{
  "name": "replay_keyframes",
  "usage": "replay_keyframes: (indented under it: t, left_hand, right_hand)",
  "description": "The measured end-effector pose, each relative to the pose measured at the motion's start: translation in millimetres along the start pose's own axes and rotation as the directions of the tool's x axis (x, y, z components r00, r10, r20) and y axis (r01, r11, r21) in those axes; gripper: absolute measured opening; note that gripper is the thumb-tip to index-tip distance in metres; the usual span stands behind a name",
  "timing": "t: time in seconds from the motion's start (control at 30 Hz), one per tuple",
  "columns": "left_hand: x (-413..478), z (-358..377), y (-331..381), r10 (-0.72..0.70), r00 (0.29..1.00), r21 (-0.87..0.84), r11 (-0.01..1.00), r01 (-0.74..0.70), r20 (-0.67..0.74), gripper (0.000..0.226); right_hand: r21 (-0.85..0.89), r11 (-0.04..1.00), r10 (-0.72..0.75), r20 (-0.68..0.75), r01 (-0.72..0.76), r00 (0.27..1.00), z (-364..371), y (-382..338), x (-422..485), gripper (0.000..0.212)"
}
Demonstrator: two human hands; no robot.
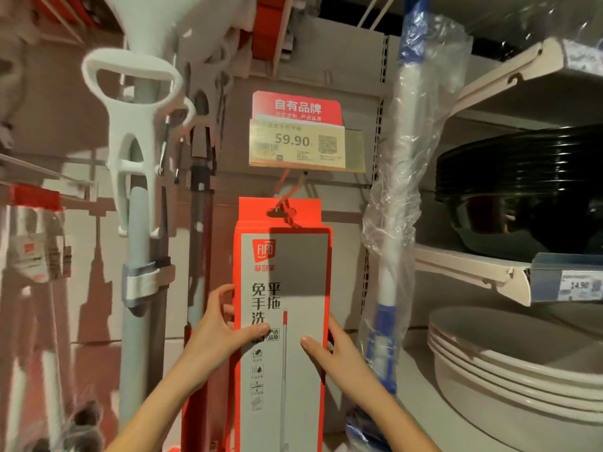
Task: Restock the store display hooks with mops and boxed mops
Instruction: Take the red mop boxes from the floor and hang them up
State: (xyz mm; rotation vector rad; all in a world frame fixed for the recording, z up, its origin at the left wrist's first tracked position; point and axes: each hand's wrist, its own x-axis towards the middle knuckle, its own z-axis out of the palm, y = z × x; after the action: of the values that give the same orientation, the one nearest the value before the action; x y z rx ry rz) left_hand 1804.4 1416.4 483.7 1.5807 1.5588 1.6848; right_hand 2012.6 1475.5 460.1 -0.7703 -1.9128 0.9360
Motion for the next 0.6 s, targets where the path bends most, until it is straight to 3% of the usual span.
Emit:
replay_keyframes:
  t: [0.2,0.37,0.47,0.6]
  left_hand:
    - [-8.7,6.7,-4.3,-0.041,0.998,-0.011,0.999,0.040,-0.057,0.071]
    - [-26.4,7.8,1.5,-0.089,0.993,-0.025,0.996,0.087,-0.080,0.075]
    - [-49.2,4.8,16.5,-0.093,0.992,-0.007,0.996,0.093,-0.090,0.078]
    - [-100.0,-5.3,41.8,-0.055,0.997,-0.015,0.998,0.055,-0.056,0.065]
  right_hand:
    - [0.009,1.000,0.025,0.003,-0.025,1.000,6.8,2.0,-3.4,0.048]
    - [-0.048,0.998,0.036,0.054,-0.034,0.998,11.5,-7.0,-23.0,0.051]
    - [-0.044,0.998,0.037,0.087,-0.033,0.996,12.7,-14.2,-47.1,0.066]
    - [-0.027,0.998,0.054,0.093,-0.052,0.994,7.2,-36.1,-87.2,0.062]
